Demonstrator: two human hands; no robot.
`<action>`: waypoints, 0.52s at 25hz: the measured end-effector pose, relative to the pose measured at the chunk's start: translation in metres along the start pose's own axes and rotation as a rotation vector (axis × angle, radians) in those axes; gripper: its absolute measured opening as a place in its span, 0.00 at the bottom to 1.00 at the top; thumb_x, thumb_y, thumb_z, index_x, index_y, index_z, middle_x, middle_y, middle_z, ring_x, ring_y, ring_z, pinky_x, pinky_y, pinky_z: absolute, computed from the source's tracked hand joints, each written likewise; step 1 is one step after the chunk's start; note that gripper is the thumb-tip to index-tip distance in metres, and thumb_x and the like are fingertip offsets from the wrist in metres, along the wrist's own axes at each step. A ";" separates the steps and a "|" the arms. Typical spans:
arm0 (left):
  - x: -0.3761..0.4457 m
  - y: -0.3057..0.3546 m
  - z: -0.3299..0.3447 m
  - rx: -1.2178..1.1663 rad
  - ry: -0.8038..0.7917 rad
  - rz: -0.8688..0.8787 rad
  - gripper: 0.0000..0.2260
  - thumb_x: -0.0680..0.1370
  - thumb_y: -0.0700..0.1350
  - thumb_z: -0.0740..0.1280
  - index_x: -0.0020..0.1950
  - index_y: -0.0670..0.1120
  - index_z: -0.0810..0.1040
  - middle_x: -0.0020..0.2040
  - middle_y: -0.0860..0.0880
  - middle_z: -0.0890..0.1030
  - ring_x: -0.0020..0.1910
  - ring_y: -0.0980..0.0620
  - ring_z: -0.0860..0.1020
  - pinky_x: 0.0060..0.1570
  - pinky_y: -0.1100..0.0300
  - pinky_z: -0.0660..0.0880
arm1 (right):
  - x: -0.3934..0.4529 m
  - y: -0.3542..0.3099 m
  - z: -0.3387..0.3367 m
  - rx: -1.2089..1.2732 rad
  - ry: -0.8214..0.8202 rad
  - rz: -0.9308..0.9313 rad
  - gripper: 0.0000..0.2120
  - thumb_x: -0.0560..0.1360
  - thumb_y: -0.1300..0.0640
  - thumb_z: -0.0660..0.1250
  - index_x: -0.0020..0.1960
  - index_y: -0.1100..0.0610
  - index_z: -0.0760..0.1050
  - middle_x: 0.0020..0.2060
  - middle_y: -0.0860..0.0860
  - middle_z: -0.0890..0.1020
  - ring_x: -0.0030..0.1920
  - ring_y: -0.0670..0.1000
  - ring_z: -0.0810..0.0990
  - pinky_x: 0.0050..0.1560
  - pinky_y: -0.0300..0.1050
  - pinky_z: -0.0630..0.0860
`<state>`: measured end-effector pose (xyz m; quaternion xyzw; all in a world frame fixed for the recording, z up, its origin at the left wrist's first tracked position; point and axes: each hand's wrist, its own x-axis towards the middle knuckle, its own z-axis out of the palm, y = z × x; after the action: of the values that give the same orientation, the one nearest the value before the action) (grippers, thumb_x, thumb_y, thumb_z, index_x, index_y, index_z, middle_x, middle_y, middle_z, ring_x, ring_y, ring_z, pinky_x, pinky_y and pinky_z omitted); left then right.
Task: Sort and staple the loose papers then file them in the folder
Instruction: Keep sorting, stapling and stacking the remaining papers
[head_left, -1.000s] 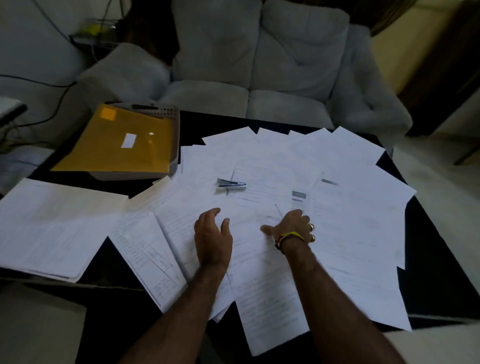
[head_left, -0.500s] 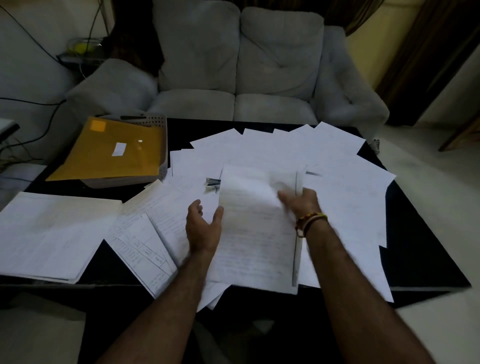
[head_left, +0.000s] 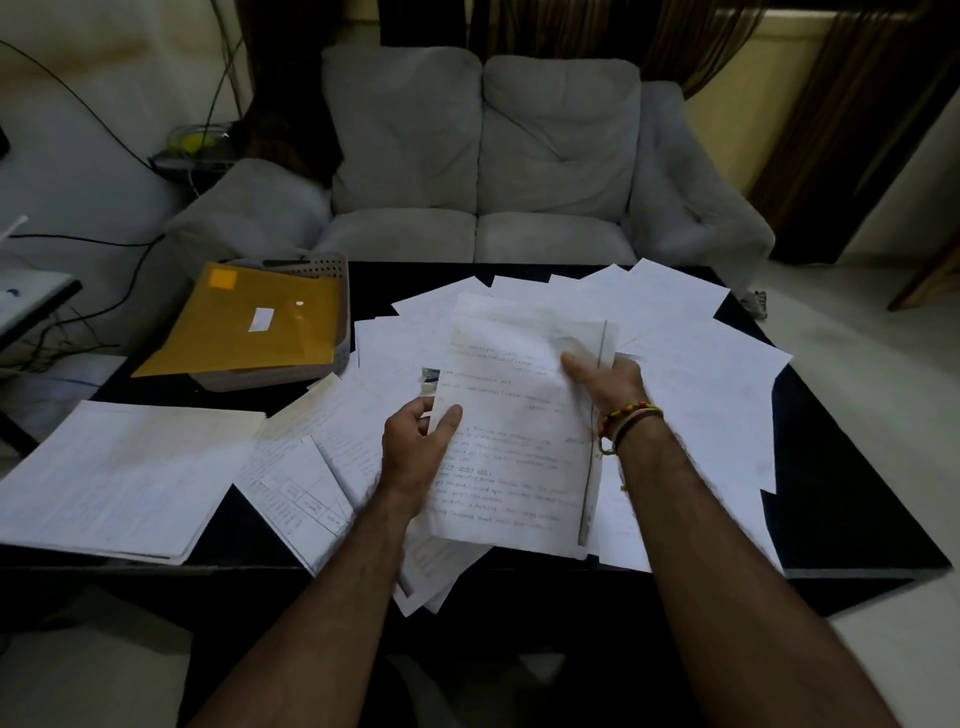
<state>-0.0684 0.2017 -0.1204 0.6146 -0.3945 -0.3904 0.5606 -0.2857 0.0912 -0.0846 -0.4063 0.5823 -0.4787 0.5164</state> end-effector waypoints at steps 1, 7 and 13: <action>0.000 0.000 0.001 0.015 0.000 0.005 0.11 0.76 0.47 0.71 0.56 0.45 0.80 0.51 0.49 0.84 0.46 0.51 0.84 0.46 0.53 0.82 | -0.001 0.002 0.002 -0.008 -0.003 0.008 0.17 0.68 0.55 0.78 0.52 0.61 0.79 0.48 0.55 0.84 0.49 0.56 0.83 0.55 0.54 0.79; 0.007 -0.016 0.010 0.056 0.010 -0.011 0.09 0.75 0.44 0.71 0.55 0.45 0.81 0.49 0.49 0.85 0.46 0.49 0.84 0.48 0.50 0.81 | -0.001 0.010 -0.001 -0.114 0.079 -0.047 0.12 0.71 0.52 0.76 0.44 0.59 0.78 0.37 0.50 0.80 0.39 0.50 0.78 0.42 0.37 0.76; 0.017 -0.041 0.058 0.169 0.208 -0.049 0.08 0.76 0.42 0.68 0.54 0.43 0.79 0.46 0.46 0.82 0.48 0.43 0.81 0.50 0.53 0.78 | 0.002 0.046 -0.022 -0.405 0.488 -0.051 0.17 0.72 0.48 0.72 0.55 0.57 0.75 0.51 0.56 0.81 0.55 0.58 0.78 0.54 0.48 0.71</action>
<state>-0.1134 0.1669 -0.1654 0.7063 -0.3505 -0.3036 0.5349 -0.3065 0.1022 -0.1298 -0.3884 0.7623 -0.4491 0.2577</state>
